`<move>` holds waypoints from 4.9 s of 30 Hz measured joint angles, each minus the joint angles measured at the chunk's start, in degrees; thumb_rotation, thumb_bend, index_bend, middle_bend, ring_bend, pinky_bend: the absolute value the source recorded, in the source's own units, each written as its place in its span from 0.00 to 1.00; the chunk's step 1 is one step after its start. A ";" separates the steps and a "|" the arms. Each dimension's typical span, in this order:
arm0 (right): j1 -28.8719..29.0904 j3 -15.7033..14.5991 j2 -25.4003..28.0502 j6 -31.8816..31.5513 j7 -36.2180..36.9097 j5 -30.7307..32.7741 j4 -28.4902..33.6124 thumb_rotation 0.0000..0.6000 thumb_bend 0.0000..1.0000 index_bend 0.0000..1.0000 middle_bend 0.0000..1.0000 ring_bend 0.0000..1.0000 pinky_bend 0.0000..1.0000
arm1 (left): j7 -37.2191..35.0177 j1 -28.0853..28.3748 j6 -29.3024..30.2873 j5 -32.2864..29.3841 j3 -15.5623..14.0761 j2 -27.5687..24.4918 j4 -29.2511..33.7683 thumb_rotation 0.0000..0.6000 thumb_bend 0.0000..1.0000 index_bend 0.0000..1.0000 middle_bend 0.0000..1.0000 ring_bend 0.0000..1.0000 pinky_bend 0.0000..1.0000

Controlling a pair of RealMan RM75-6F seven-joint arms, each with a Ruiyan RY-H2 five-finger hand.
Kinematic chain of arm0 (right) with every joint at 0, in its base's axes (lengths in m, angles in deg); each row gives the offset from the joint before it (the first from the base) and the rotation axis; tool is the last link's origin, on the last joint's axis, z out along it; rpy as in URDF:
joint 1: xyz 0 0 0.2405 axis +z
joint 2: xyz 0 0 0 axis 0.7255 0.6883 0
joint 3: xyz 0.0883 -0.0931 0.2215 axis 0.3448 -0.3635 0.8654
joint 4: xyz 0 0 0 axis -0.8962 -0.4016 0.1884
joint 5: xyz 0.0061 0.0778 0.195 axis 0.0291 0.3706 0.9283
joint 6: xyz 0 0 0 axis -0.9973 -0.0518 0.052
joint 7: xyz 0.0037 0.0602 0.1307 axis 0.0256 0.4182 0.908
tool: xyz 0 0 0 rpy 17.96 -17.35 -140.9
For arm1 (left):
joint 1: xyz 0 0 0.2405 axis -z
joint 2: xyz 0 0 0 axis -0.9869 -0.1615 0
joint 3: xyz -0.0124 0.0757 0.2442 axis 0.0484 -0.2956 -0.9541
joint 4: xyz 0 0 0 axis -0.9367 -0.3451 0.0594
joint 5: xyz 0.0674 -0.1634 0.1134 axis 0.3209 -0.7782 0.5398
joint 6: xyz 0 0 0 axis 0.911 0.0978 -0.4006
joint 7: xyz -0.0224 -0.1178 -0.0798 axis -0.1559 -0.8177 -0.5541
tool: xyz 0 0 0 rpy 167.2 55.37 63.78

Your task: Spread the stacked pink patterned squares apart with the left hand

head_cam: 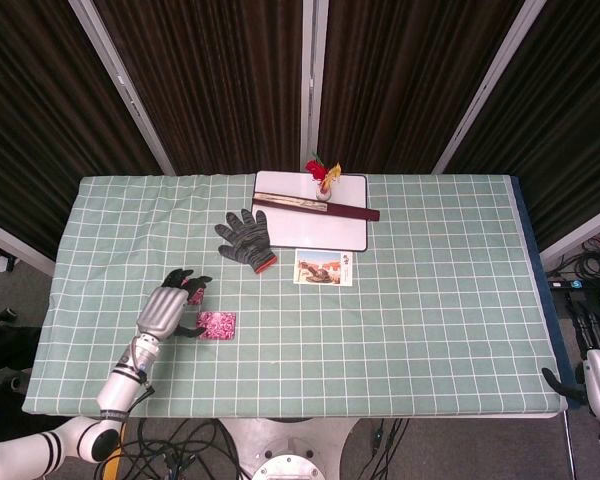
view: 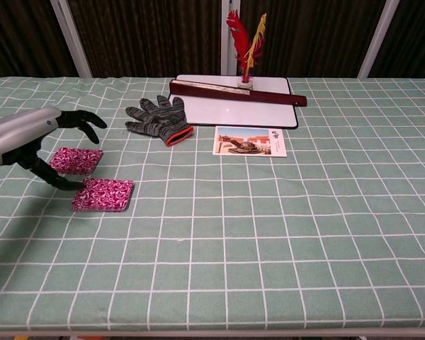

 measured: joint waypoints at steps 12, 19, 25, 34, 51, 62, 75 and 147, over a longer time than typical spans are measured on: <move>-0.20 0.08 -0.03 0.09 1.31 0.43 -1.06 1.00 0.13 0.00 0.00 0.00 0.00 | 4.33 0.26 -1.01 -0.21 -2.03 3.54 -1.33 1.00 0.12 0.17 0.27 0.07 0.08; -0.24 0.20 0.04 -0.23 1.78 0.30 -1.31 1.00 0.13 0.00 0.00 0.00 0.00 | 4.44 0.28 -0.85 -0.37 -1.93 4.92 -3.23 1.00 0.12 0.17 0.31 0.07 0.08; -0.35 0.24 0.12 -0.21 1.94 0.47 -1.43 1.00 0.13 0.00 0.00 0.00 0.00 | 4.21 0.35 -1.34 -0.99 -1.62 5.30 -4.15 1.00 0.13 0.18 0.33 0.07 0.08; -0.28 0.25 -0.02 0.01 2.16 0.54 -1.79 1.00 0.13 0.00 0.00 0.00 0.00 | 4.16 0.41 -1.78 -1.50 -1.39 5.49 -4.60 1.00 0.14 0.19 0.35 0.07 0.08; -0.29 0.44 0.06 0.03 2.38 0.73 -1.91 1.00 0.13 0.00 0.00 0.00 0.00 | 3.93 1.09 -3.94 -2.78 -1.12 4.97 -4.85 1.00 0.17 0.22 0.40 0.08 0.08; -0.27 0.45 -0.04 0.19 2.46 0.83 -2.09 1.00 0.13 0.00 0.00 0.00 0.00 | 3.39 1.11 -3.75 -2.67 -1.01 4.71 -4.39 1.00 0.19 0.23 0.44 0.09 0.08; -0.21 0.58 -0.24 0.26 2.16 1.03 -2.18 1.00 0.13 0.00 0.00 0.00 0.00 | 0.74 1.09 -4.52 -3.10 -0.65 4.08 -4.18 1.00 0.20 0.24 0.44 0.09 0.08; 0.10 0.59 -0.18 -0.09 0.13 0.49 0.39 1.00 0.13 0.00 0.00 0.00 0.00 | -12.93 -10.92 11.11 7.21 -5.12 -11.35 1.58 1.00 0.06 0.14 0.12 0.02 0.07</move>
